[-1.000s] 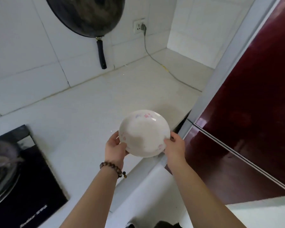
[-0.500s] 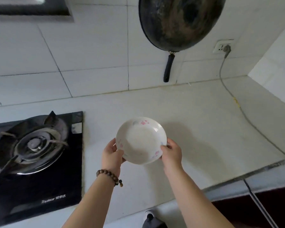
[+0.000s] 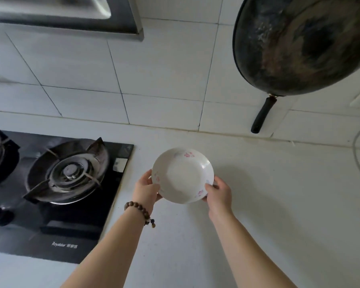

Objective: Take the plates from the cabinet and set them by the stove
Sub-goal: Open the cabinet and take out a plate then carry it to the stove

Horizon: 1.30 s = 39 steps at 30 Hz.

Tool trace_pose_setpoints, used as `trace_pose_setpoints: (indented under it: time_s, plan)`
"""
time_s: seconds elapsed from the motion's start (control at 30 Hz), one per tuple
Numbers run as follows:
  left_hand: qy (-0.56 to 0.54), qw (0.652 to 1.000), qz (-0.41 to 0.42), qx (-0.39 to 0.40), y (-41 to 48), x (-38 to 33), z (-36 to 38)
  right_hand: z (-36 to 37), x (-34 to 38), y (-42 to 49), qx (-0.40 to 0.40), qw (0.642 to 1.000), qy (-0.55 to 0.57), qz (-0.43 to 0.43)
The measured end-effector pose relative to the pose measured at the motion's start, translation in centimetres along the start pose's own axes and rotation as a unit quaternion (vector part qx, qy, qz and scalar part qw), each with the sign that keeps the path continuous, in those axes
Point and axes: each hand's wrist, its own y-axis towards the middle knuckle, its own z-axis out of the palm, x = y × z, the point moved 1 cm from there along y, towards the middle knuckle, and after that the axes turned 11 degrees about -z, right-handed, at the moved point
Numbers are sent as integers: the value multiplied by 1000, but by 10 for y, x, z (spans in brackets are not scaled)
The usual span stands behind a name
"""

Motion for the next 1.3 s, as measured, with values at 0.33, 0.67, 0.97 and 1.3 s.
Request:
trace_pose_setpoints:
  time_s: [0.33,0.67,0.97,1.3]
  plan:
    - [45,995,15,-88,83,-41,19,57,0,89,-14,997,-74,26]
    - [173,979,28,-101,149,-49,27,72,-22,132,-53,990,-118,51]
    - [174,979,33,-103,167,-45,37,69,-29,147,-61,990,-116,57]
    - [166,984,6,-60,157,-55,37,68,-19,146,-7,989,-123,79]
